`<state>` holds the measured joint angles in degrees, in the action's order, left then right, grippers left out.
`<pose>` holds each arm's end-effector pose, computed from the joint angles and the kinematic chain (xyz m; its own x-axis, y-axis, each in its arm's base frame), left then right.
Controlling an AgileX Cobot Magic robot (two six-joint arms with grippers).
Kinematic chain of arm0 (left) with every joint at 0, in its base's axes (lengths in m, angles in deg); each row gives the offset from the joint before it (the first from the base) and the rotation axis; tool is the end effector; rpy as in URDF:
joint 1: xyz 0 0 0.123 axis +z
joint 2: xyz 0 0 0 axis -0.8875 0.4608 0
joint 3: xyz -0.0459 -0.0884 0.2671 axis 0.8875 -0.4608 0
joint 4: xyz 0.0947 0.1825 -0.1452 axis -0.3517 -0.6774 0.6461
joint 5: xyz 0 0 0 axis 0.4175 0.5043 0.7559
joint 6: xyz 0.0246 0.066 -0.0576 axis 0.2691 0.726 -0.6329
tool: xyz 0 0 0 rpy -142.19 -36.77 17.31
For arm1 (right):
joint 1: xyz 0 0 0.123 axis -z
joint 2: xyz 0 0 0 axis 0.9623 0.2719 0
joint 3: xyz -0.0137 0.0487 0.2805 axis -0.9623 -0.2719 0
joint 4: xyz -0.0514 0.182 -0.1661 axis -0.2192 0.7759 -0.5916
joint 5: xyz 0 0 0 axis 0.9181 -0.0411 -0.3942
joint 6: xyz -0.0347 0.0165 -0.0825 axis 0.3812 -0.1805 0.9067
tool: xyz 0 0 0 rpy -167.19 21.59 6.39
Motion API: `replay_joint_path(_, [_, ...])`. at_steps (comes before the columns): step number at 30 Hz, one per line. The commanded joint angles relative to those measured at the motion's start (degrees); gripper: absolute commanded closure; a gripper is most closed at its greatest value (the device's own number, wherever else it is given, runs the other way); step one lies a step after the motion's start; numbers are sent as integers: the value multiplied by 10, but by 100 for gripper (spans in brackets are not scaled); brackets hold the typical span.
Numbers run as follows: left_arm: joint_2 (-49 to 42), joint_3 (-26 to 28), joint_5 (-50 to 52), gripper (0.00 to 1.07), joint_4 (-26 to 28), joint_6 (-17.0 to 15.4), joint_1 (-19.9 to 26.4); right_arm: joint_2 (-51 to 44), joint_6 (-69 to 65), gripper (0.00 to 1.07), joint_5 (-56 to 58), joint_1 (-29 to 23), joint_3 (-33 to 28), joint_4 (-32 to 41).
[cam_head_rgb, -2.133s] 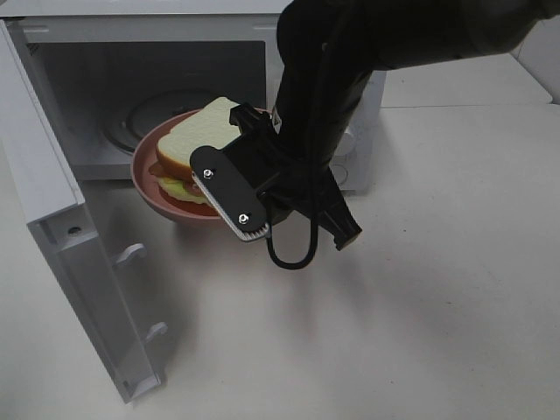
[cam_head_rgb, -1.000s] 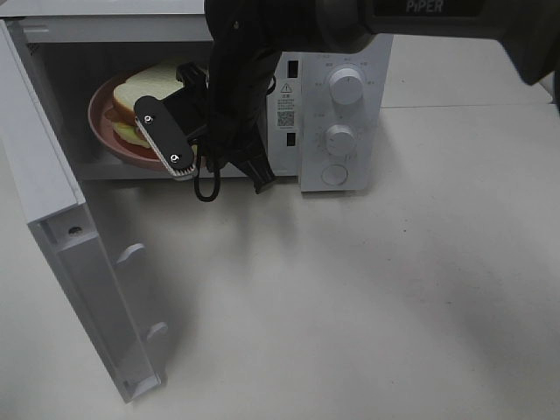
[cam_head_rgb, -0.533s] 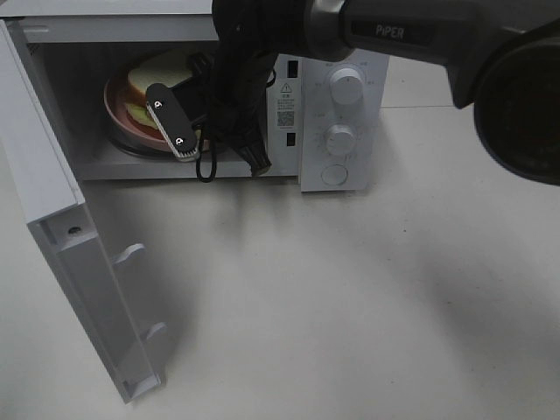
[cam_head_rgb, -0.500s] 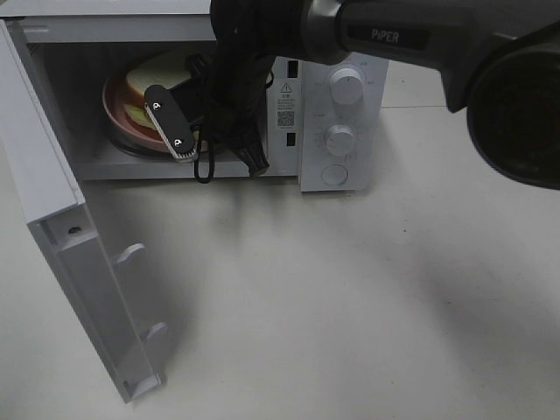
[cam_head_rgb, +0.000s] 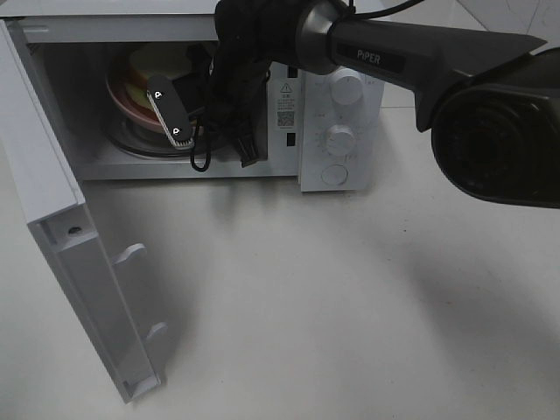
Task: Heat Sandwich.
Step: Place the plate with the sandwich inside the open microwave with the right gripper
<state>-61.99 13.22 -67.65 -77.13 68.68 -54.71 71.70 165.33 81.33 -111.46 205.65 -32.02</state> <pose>-0.0080 -0.0080 0.2808 -0.4538 -0.0056 -0.8911 -0.0436 0.9989 0.0159 0.4467 0.3361 0.1680 0.5429 -0.8395 -0.0219 -0.6558 -0.4075 -0.6355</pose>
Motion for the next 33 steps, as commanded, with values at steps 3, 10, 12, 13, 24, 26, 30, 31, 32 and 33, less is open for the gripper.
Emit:
replay_joint_path(3, [-10,-2,9,26,-1,-5,-3,-2,28,107,-30,12,7,13])
replay_joint_path(10, [-10,-2,9,26,-1,-5,-3,11,28,107,-36,17,7,16])
replay_joint_path(12, [-10,-2,9,26,-1,-5,-3,17,32,107,-37,19,7,16])
replay_joint_path(13, [-10,-2,9,26,-1,-5,-3,17,32,107,-37,19,7,16])
replay_joint_path(24, [-10,-2,9,26,-1,-5,-3,26,3,107,-50,19,7,19])
replay_joint_path(26, [-10,-2,9,26,-1,-5,-3,25,-30,104,-46,19,7,14])
replay_joint_path(30, [-10,-2,9,26,-1,-5,-3,20,-83,96,-37,19,7,14])
replay_joint_path(31, [-10,-2,9,26,-1,-5,-3,20,-83,96,-37,19,7,14])
replay_joint_path(32, [-10,-2,9,26,-1,-5,-3,19,-91,92,-35,19,7,14])
replay_joint_path(33, [-10,-2,9,26,-1,-5,-3,18,-93,89,-34,19,7,14])
